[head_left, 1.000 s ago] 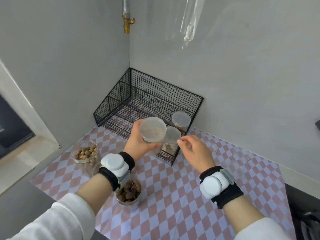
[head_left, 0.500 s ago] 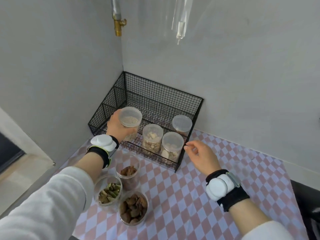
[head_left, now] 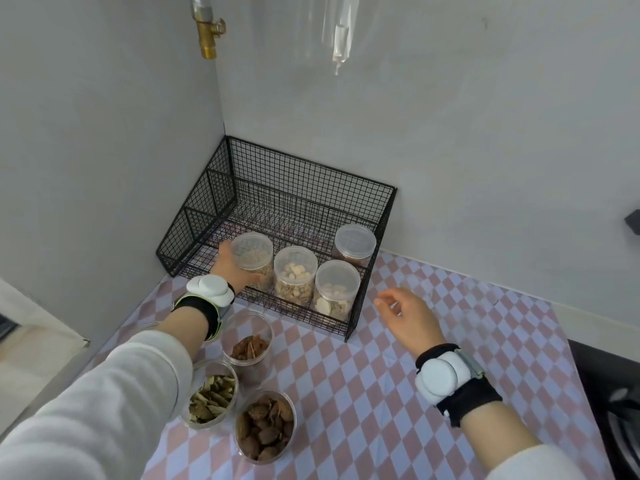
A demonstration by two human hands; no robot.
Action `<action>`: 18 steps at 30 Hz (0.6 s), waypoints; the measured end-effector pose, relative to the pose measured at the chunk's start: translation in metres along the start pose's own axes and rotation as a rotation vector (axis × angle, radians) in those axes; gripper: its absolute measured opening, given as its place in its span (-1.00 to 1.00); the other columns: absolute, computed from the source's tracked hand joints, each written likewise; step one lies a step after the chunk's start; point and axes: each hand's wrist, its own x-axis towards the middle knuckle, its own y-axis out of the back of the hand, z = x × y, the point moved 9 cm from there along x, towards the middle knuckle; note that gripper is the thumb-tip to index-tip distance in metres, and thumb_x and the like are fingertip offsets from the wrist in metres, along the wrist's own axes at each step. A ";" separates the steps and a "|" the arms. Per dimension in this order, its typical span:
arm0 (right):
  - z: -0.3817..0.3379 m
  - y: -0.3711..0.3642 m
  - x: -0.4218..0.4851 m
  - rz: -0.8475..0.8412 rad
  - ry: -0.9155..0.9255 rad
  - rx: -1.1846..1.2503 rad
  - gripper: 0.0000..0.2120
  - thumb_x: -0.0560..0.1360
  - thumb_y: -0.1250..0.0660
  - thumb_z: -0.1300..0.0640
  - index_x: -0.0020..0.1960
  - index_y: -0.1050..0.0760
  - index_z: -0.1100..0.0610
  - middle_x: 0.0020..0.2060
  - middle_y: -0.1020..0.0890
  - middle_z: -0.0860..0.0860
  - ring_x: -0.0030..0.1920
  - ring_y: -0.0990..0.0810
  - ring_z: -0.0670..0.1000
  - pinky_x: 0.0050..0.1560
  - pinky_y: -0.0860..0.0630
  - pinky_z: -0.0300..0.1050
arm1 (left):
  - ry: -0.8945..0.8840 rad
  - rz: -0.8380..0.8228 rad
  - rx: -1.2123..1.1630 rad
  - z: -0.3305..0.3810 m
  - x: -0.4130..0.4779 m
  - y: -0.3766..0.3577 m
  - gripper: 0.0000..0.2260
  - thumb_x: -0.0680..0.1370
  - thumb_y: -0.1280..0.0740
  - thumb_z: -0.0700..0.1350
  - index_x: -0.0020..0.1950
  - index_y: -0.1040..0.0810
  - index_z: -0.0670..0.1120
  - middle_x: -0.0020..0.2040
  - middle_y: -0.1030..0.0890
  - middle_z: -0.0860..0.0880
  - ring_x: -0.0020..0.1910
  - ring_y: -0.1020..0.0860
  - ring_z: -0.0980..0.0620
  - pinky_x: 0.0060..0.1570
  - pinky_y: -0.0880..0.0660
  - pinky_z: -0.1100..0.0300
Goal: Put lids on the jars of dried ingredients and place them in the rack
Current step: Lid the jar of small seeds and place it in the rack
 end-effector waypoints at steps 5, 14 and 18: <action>0.012 -0.002 -0.005 -0.007 -0.014 0.015 -0.73 0.55 -0.22 0.06 0.19 -0.50 0.13 0.07 -0.59 0.04 -0.05 -0.53 -0.01 0.05 -0.51 -0.03 | 0.037 0.078 -0.041 0.002 -0.015 0.007 -0.16 0.38 -0.45 -0.26 0.49 0.01 -0.16 0.46 -0.17 -0.25 0.40 -0.27 -0.25 0.37 -0.27 -0.10; 0.027 -0.007 -0.015 -0.052 0.012 0.023 -0.75 0.55 -0.22 0.08 0.17 -0.51 0.15 0.07 -0.58 0.08 -0.05 -0.51 -0.01 0.07 -0.53 0.01 | -0.099 0.084 -0.006 0.024 -0.086 0.001 -0.52 0.49 -0.36 -0.15 0.36 -0.29 -0.15 0.35 -0.27 -0.16 0.33 -0.32 -0.12 0.32 -0.28 0.05; 0.037 -0.011 -0.020 -0.089 0.023 0.010 -0.74 0.55 -0.21 0.07 0.17 -0.50 0.14 0.08 -0.58 0.07 -0.05 -0.51 0.00 0.05 -0.51 -0.03 | -0.250 -0.124 0.035 0.041 -0.126 -0.024 -0.80 0.49 -0.35 -0.23 0.09 -0.51 -0.07 0.06 -0.55 -0.01 0.08 -0.51 0.04 0.21 -0.45 0.10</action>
